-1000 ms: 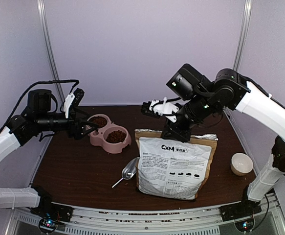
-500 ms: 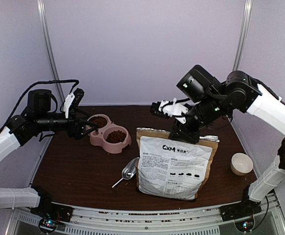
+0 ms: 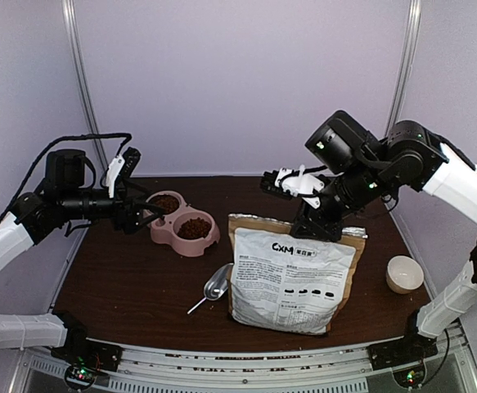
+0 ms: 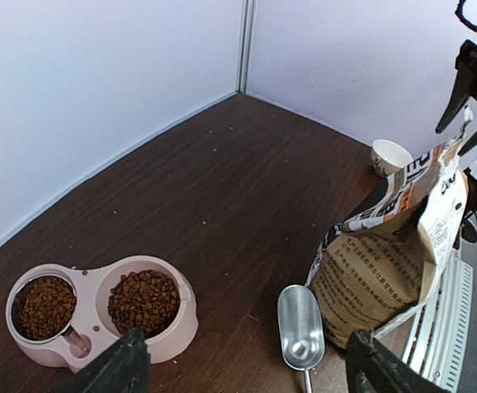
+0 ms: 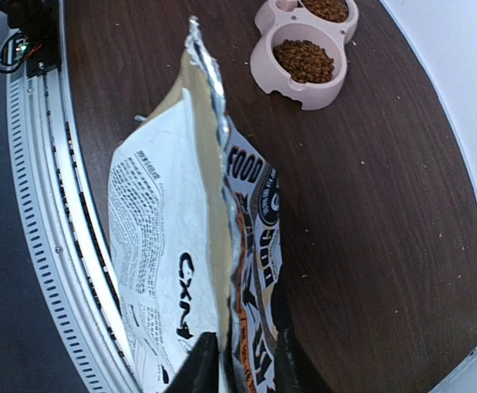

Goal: Serve the pet food
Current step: Press the seal on the pet food bag.

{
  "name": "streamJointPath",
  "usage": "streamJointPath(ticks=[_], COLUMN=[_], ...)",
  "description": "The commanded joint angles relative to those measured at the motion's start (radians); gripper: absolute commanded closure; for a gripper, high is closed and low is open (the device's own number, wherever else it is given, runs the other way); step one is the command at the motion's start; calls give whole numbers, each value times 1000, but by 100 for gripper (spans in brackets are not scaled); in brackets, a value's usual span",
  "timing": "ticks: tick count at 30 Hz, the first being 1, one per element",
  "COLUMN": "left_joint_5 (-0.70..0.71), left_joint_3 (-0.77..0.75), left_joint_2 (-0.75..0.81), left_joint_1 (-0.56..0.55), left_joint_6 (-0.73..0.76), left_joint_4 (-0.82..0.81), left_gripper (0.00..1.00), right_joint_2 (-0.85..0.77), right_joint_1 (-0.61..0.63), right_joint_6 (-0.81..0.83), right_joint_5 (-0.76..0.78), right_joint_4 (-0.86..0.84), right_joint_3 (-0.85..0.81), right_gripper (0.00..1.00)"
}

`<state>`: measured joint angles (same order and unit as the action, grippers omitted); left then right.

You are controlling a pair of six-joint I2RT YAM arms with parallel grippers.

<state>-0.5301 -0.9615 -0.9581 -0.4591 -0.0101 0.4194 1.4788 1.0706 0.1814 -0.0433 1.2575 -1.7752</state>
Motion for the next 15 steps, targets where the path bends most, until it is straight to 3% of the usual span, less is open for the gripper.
streamJointPath(ticks=[1, 3, 7, 10, 15], left_joint_5=[42, 73, 205, 288, 347], left_joint_3=[11, 16, -2, -20, -40], left_joint_2=[38, 40, 1, -40, -119], left_joint_1=[5, 6, 6, 6, 48], left_joint_6=[-9, -18, -83, -148, -254], left_joint_4=[-55, -61, -85, -124, -196], left_gripper=[15, 14, 12, 11, 10], right_joint_2=[-65, -96, -162, -187, -197], right_joint_1=[-5, -7, -24, -67, -267], right_joint_6=[-18, -33, -92, -158, -309], right_joint_5=[26, 9, -2, 7, -8], right_joint_4=[-10, -63, -214, -309, -372], right_joint_3=[15, 26, 53, 51, 83], right_gripper=[55, 34, 8, 0, 0])
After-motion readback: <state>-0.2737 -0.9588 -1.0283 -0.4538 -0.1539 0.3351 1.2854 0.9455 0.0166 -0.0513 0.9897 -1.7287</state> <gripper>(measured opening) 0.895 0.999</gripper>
